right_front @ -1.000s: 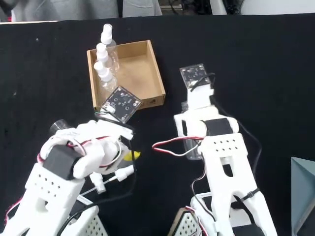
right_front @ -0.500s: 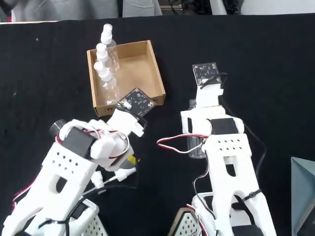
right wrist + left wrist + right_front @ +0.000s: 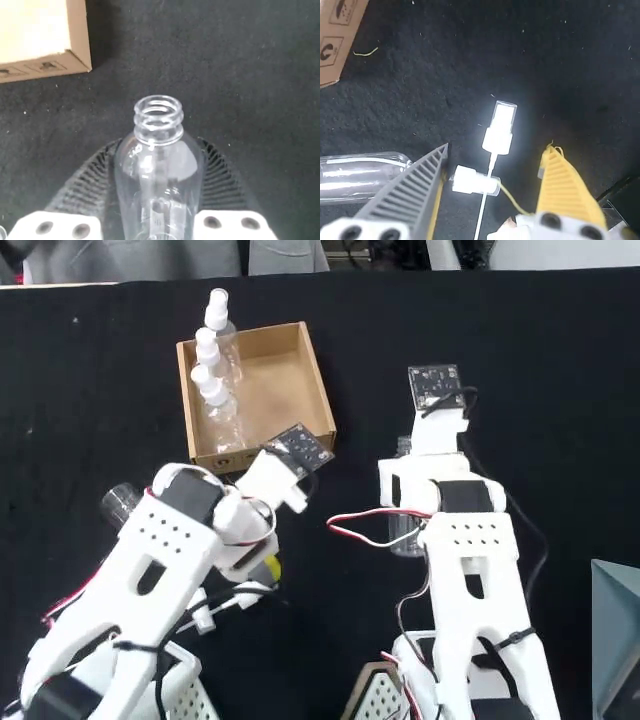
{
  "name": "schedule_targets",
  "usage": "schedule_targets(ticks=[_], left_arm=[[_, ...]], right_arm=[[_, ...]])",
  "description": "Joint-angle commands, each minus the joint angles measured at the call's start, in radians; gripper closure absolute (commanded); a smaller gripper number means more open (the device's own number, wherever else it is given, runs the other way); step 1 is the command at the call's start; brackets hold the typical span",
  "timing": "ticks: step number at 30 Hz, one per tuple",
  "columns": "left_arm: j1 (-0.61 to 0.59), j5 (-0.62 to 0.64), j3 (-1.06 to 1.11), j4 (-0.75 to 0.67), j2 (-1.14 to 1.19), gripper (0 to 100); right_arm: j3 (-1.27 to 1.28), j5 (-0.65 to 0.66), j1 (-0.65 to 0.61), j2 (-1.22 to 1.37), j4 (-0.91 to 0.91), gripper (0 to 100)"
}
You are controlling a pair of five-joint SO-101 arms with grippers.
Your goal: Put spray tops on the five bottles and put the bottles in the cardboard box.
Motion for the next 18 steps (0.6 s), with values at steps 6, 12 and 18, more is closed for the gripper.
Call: schedule_targets(ticks=[6,12,18], left_arm=[[0.008,0.002,-0.068,0.064,0.110,73],[0.008,0.002,-0.068,0.063,0.176,73],[-0.001,0.003,-0.067,0.064,0.261,73]], right_arm=[[-0.050,-0.008,0.026,-0.045,-0.029,89.7],[-0.050,-0.008,0.028,-0.048,-0.029,89.7],[-0.051,-0.008,0.028,-0.051,-0.029,89.7]])
